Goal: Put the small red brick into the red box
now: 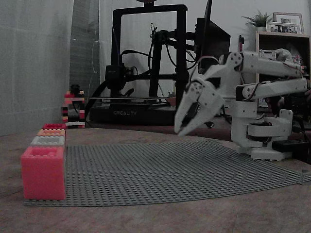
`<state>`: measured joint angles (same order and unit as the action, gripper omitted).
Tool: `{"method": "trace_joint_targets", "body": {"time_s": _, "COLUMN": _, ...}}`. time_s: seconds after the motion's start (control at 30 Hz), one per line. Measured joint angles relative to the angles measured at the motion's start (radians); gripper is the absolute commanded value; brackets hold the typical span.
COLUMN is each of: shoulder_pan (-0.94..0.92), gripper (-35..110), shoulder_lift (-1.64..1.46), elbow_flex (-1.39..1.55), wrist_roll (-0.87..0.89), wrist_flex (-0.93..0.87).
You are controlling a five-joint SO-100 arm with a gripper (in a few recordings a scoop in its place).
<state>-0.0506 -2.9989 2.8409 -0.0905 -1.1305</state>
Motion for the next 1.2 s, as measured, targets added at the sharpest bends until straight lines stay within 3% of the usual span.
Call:
{"method": "trace_joint_targets", "body": {"time_s": 0.53, "shoulder_pan": 0.037, "gripper": 0, "shoulder_lift": -0.209, "elbow_flex": 0.04, "wrist_roll": 0.051, "wrist_flex": -0.239}}
{"method": "trace_joint_targets", "body": {"time_s": 1.2, "shoulder_pan": 0.091, "gripper": 0, "shoulder_lift": -0.21, "elbow_flex": 0.038, "wrist_roll": 0.077, "wrist_flex": -0.244}}
